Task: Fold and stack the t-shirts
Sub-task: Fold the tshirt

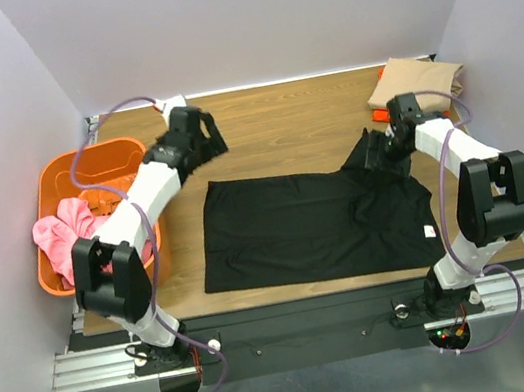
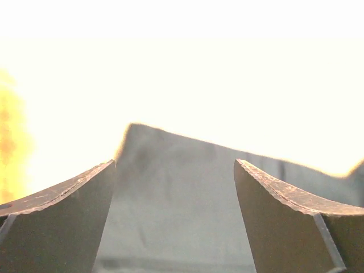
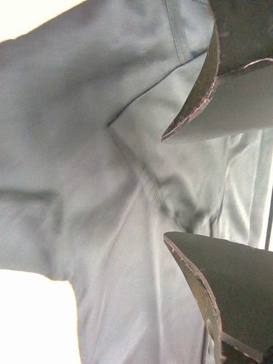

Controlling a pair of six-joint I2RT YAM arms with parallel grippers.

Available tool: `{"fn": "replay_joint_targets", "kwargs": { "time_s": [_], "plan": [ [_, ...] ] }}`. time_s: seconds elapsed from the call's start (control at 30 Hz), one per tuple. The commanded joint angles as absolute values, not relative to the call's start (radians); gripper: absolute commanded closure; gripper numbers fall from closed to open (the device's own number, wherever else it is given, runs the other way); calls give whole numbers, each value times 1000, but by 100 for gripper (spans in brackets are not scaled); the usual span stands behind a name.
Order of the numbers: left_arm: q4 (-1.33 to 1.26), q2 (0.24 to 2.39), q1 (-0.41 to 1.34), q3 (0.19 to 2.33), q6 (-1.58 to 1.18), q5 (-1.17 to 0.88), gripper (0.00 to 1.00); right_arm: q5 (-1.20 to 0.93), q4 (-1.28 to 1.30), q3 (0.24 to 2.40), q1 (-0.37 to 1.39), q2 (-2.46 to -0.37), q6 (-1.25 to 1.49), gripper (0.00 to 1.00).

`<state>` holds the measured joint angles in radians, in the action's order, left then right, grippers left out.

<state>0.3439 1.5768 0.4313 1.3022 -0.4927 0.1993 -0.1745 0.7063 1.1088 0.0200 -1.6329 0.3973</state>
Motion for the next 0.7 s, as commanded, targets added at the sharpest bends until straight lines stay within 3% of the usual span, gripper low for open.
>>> {"fn": "replay_joint_targets", "kwargs": {
  "time_s": [0.0,0.67],
  "plan": [
    [434,1698,362,1394,-402,271,6,-199,726,1241,21,-1655,408,31],
    [411,2002,336,1496,-373,265,38,-196,736,1295,11,-1753,387,31]
  ]
}}
